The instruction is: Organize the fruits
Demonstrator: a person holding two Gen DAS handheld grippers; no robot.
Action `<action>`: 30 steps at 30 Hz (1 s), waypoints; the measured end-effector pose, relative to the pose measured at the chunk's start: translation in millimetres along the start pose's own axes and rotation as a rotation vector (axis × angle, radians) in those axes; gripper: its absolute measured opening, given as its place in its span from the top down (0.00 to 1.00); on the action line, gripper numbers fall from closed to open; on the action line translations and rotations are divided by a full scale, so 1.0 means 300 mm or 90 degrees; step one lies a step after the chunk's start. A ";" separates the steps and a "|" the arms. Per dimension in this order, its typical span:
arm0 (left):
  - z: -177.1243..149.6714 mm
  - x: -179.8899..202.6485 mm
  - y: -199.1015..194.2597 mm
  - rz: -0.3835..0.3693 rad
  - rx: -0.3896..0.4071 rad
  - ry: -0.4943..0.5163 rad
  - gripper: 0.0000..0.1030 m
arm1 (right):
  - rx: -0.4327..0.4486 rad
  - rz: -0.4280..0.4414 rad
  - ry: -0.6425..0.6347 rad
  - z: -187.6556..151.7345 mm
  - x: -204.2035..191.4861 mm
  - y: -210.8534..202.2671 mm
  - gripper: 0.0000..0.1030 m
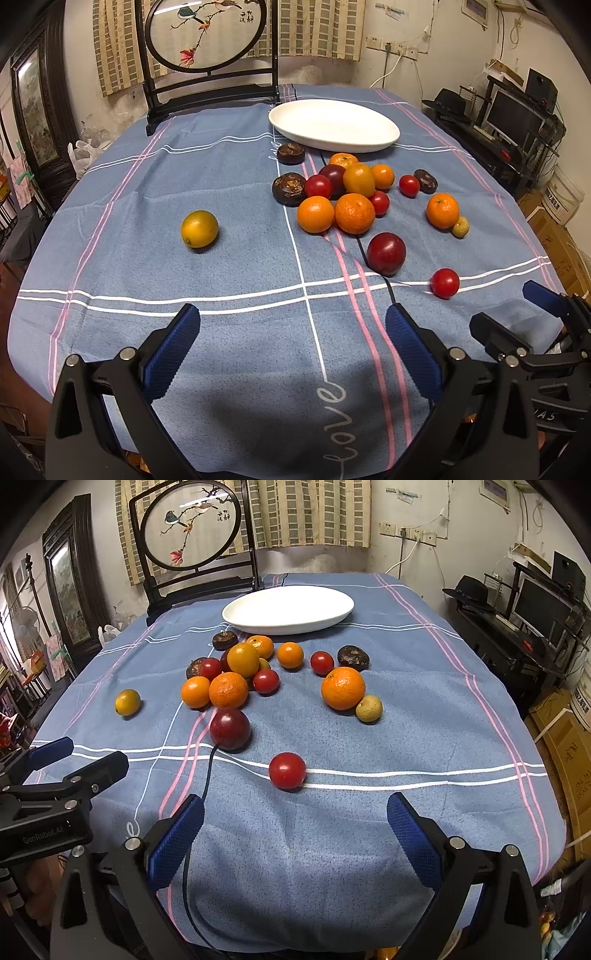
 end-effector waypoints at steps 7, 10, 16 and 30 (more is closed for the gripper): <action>-0.003 -0.001 0.003 -0.001 -0.002 -0.001 0.04 | 0.001 0.003 0.001 0.000 -0.001 -0.001 0.04; -0.008 0.000 0.005 -0.002 -0.003 -0.003 0.04 | -0.002 0.004 0.000 -0.001 -0.006 0.003 0.04; -0.008 -0.001 0.005 -0.002 -0.003 -0.002 0.04 | -0.005 0.007 0.000 -0.005 -0.009 0.004 0.04; -0.014 0.000 0.005 -0.003 -0.005 -0.002 0.04 | -0.008 0.009 0.002 -0.009 -0.007 0.010 0.04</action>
Point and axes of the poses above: each gripper's, at about its wrist camera, not at the fingertips, and y roughly the way its jaws point, x to its right, z to its top, the point moved 8 cm from there along y, roughly the way its jaws point, and after that the axes turned 11 degrees about -z, right-handed, at the moved point
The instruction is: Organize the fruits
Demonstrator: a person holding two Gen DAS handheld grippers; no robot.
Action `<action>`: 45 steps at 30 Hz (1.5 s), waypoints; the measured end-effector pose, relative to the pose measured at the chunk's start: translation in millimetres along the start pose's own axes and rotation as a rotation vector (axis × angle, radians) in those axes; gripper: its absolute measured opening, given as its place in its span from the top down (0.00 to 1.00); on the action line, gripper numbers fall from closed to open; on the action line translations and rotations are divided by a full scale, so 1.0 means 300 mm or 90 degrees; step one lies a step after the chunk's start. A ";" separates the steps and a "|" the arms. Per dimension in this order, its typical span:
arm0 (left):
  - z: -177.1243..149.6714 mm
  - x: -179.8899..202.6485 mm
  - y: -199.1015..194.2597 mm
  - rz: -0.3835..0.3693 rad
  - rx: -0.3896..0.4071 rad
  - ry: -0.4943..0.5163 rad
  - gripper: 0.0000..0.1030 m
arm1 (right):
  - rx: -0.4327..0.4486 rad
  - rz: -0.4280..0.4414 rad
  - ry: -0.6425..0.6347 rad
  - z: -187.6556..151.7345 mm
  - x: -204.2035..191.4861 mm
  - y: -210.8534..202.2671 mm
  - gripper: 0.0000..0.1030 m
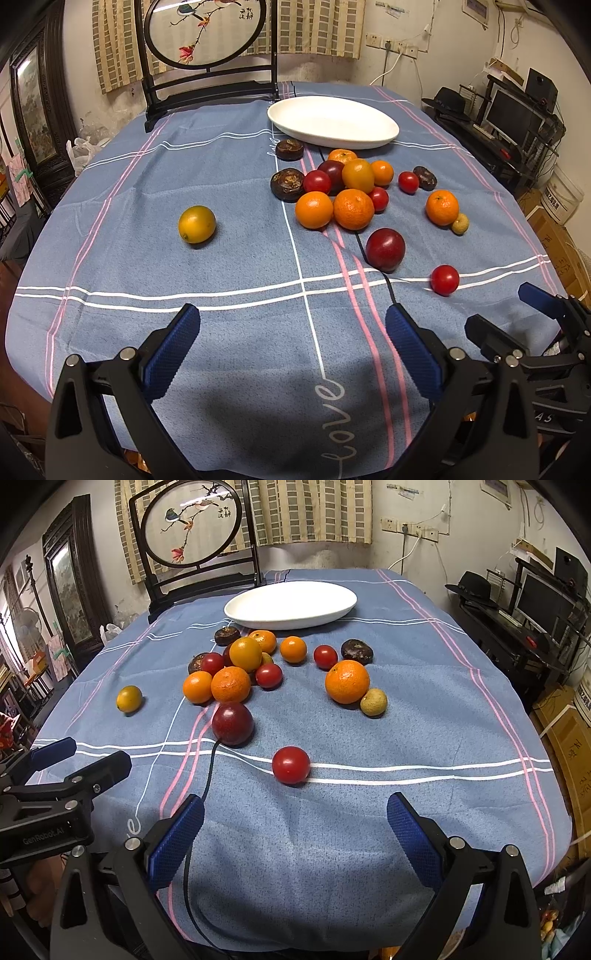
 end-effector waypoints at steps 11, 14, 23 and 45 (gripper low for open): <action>-0.001 0.000 0.001 0.000 0.000 0.000 0.04 | -0.001 0.004 -0.001 -0.008 -0.009 0.010 0.04; -0.001 0.000 0.001 -0.001 0.000 0.000 0.04 | -0.003 0.007 -0.001 -0.009 -0.010 0.009 0.04; -0.004 0.001 0.002 -0.001 -0.001 0.000 0.04 | -0.003 0.009 -0.003 -0.012 -0.015 0.006 0.04; 0.018 -0.129 0.075 -0.011 -0.010 -0.027 0.04 | -0.031 0.007 -0.049 0.028 0.010 0.142 0.06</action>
Point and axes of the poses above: each gripper's, at about its wrist camera, not at the fingertips, and y roughly the way its jaws point, x to its right, z to its top, the point moved 8 cm from there along y, roughly the way its jaws point, and after that the axes turned 11 degrees about -z, right-handed, at the moved point
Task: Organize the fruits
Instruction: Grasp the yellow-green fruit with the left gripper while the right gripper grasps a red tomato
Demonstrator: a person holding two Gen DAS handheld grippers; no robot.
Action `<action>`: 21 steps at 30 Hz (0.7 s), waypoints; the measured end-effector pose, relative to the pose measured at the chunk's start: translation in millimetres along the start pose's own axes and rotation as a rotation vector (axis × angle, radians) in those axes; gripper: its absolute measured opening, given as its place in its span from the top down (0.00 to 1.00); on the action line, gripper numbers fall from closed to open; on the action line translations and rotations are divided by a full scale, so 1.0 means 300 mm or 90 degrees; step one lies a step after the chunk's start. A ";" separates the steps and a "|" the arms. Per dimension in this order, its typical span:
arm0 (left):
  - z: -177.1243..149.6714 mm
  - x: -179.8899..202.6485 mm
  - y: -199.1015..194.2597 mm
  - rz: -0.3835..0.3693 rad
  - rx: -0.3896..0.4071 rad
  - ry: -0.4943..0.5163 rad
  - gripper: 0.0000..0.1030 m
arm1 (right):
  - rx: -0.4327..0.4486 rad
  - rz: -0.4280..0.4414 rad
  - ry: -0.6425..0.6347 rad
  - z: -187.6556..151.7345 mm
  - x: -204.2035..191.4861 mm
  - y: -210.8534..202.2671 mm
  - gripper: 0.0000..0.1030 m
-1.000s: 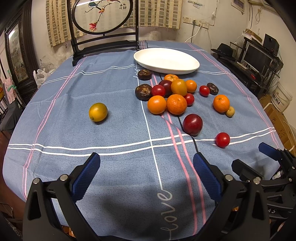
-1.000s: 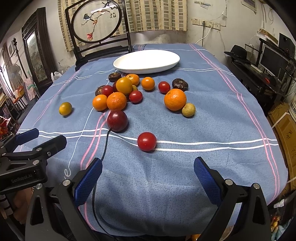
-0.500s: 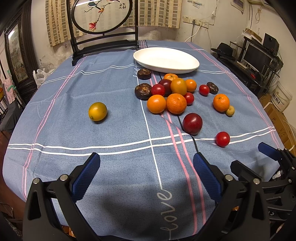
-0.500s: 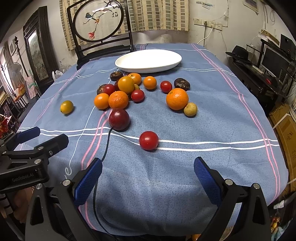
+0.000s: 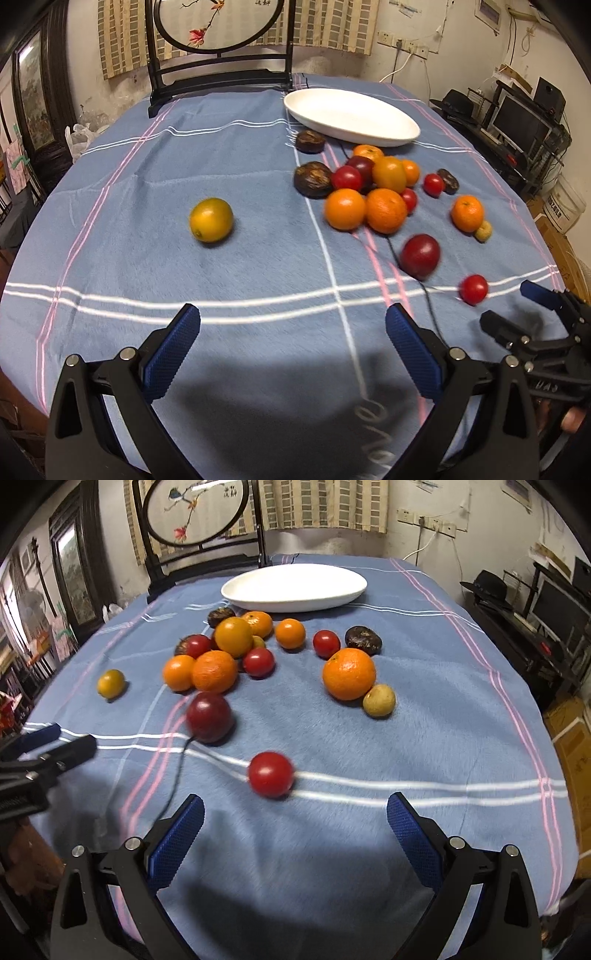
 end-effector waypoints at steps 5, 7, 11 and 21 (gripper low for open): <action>0.047 -0.093 0.043 0.004 -0.005 -0.020 0.04 | -0.053 0.045 -0.027 0.006 -0.033 0.083 0.20; 0.071 -0.136 0.065 0.007 -0.005 -0.029 0.04 | -0.039 0.043 -0.046 0.015 -0.047 0.085 0.29; 0.112 -0.192 0.109 0.015 -0.011 -0.031 0.04 | -0.023 0.070 -0.074 0.024 -0.073 0.075 0.57; 0.193 -0.257 0.241 0.021 -0.033 -0.022 0.46 | -0.023 0.159 -0.048 0.031 -0.068 0.063 0.71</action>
Point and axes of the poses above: each gripper's, at about its wrist camera, not at the fingertips, and y roughly the way its jaws point, x to its right, z to its top, the point moved 8 cm from there along y, roughly the way its jaws point, and after that the axes turned 11 degrees about -z, right-handed, at the moved point
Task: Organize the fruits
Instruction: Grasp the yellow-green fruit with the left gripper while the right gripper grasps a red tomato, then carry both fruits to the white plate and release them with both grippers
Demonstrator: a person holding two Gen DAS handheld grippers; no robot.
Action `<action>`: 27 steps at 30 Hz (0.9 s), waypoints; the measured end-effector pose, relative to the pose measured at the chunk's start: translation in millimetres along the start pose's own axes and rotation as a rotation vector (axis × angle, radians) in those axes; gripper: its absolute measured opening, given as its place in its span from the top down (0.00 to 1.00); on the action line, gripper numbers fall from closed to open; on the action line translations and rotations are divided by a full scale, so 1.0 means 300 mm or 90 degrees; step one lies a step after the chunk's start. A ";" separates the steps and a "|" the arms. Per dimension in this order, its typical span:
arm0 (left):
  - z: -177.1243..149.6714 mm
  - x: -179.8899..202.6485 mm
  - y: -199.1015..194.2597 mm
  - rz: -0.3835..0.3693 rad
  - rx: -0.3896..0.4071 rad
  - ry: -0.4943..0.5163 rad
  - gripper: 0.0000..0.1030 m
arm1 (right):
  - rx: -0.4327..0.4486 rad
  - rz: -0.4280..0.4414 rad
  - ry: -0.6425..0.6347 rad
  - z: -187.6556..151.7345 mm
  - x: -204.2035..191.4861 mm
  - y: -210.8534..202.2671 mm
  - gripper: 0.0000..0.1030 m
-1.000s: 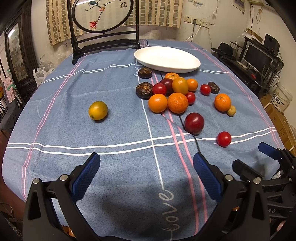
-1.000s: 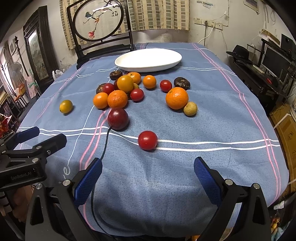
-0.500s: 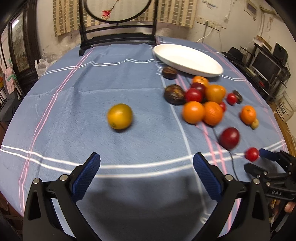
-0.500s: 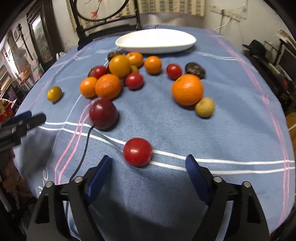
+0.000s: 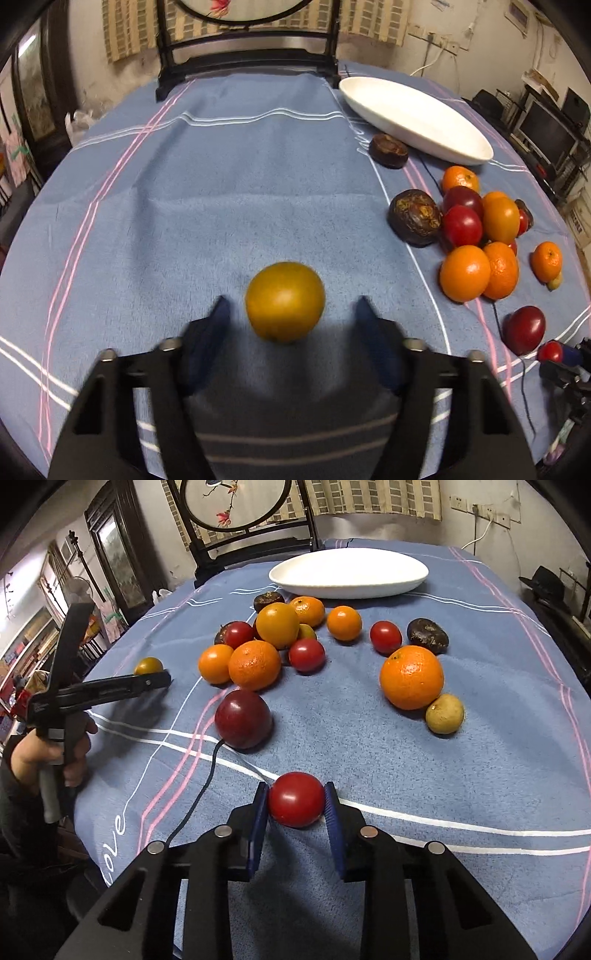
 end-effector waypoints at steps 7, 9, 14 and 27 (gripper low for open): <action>0.018 -0.009 -0.013 -0.036 0.009 -0.015 0.64 | -0.002 0.026 -0.007 0.037 -0.001 0.003 0.71; 0.034 0.004 -0.023 -0.050 0.012 -0.011 0.64 | 0.012 0.030 -0.008 0.071 0.005 -0.014 0.71; 0.181 0.080 -0.049 -0.079 0.039 0.015 0.64 | 0.082 0.019 -0.022 0.229 0.026 -0.084 0.71; 0.607 0.353 0.258 -0.105 0.040 0.030 0.64 | 0.100 -0.017 0.027 0.731 0.117 0.183 0.70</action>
Point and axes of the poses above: each gripper's, at about its wrist camera, not at the fingertips, and y roughly the way its jaws point, x to its right, z to its top, the point moved 8 cm from there along y, roughly the way its jaws point, and after that the axes turned 11 degrees about -z, right-handed, at the moved point
